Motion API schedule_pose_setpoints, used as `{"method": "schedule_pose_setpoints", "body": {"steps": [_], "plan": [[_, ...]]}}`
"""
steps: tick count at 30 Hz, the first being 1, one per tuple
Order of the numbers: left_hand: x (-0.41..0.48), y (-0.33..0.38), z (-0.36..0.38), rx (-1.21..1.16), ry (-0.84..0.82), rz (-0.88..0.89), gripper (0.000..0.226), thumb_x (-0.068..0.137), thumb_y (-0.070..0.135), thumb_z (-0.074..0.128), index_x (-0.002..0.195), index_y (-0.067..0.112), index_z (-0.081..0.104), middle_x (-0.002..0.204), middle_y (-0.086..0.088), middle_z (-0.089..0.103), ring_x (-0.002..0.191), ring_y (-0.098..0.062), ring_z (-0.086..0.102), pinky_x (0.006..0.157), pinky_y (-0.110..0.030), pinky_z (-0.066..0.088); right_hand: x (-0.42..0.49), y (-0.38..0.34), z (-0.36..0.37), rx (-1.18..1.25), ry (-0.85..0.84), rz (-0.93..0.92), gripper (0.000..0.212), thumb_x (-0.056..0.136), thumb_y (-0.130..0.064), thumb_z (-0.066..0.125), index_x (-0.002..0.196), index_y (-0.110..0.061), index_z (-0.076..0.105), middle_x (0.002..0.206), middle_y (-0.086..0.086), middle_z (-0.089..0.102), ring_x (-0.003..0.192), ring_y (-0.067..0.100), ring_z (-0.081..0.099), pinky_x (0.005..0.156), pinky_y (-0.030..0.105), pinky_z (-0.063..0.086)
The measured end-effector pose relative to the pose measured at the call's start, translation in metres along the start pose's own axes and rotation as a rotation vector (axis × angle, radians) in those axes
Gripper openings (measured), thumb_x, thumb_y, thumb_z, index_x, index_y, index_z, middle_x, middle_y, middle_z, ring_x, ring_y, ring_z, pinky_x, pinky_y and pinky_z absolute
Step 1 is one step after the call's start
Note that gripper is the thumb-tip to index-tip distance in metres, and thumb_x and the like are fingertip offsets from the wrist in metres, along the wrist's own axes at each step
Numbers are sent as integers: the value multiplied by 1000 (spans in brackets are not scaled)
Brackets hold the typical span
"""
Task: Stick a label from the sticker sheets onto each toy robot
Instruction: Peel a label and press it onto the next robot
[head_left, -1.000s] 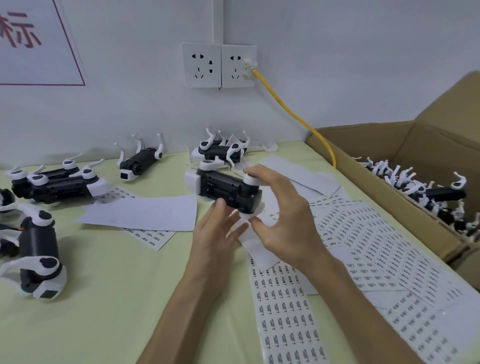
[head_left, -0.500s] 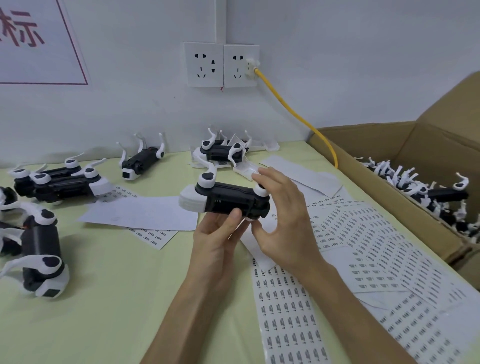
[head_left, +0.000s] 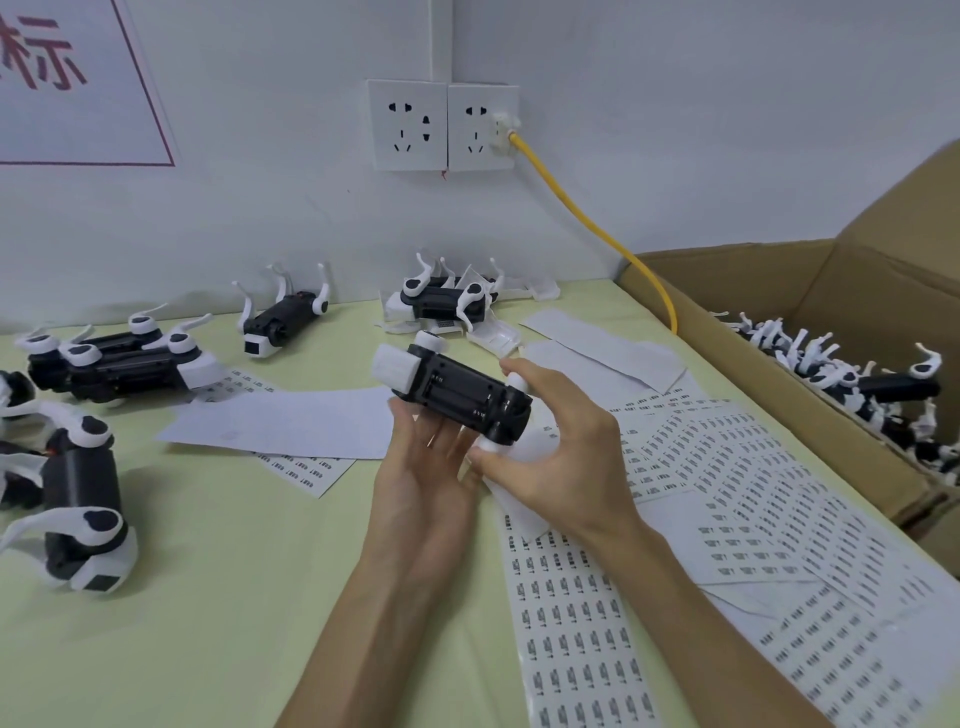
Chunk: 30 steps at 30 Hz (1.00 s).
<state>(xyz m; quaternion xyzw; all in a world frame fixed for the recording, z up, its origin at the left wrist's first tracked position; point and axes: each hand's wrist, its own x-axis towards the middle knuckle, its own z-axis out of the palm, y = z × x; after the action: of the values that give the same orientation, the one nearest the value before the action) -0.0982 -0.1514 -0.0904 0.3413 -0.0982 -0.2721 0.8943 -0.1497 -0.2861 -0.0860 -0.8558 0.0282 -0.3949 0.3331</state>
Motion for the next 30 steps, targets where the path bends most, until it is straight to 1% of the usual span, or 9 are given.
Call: {"method": "schedule_pose_setpoints", "body": {"steps": [6,9,11,14,16,19,23,26,30], "plan": [[1,-2,-2,251,-23,32,51,107,48,39,143,20,60,141,0,67,134,-18,60,109,-43,46,-1,-5,2,26,-84,32,84,73,-30,79,149,-30,44,129,-18,55,121,1,55,102,31,46],[0,-2,-2,337,-25,92,53,101,51,47,140,20,64,139,-2,68,130,-20,63,112,-48,45,0,-5,1,30,-71,-17,71,75,-23,79,142,-25,52,128,-13,56,118,6,57,98,42,50],[0,-1,-1,380,-31,126,48,102,49,51,138,21,66,137,-5,69,130,-24,63,111,-50,45,0,-8,1,81,-69,23,59,76,-25,81,132,-25,60,118,-13,63,109,8,62,94,35,51],[2,-2,-2,443,-41,154,44,102,48,53,138,26,67,138,-1,69,130,-20,64,107,-44,51,2,-13,1,354,-78,306,33,81,-35,76,111,-23,70,94,-8,71,90,13,68,83,28,54],[4,-2,-4,451,15,142,45,98,50,55,134,28,69,135,11,70,126,-6,64,102,-38,53,8,-16,-2,618,-43,615,35,83,-43,69,97,-10,70,90,15,70,78,31,67,76,39,58],[5,0,-6,424,35,63,48,93,52,58,131,24,69,132,13,71,124,-7,65,98,-36,49,13,-16,-9,837,-83,858,34,94,-39,61,90,-5,67,89,23,68,59,28,63,65,33,57],[4,2,-4,383,20,40,53,90,53,61,130,19,71,132,0,72,127,-21,66,103,-41,50,11,-15,-8,828,-206,784,43,92,-42,63,88,-1,73,86,25,72,59,26,66,67,34,57],[2,4,-1,258,18,34,57,92,53,57,128,10,70,128,-8,73,118,-22,70,88,-34,58,9,-15,-4,730,-281,608,38,77,-49,69,83,-11,73,75,19,70,62,28,66,66,32,56],[1,7,-2,46,37,-30,49,90,53,61,115,13,76,113,-6,75,108,-22,72,93,-38,57,5,-15,-4,567,-321,470,43,72,-50,74,108,-26,72,90,4,74,81,24,70,74,30,57]]}}
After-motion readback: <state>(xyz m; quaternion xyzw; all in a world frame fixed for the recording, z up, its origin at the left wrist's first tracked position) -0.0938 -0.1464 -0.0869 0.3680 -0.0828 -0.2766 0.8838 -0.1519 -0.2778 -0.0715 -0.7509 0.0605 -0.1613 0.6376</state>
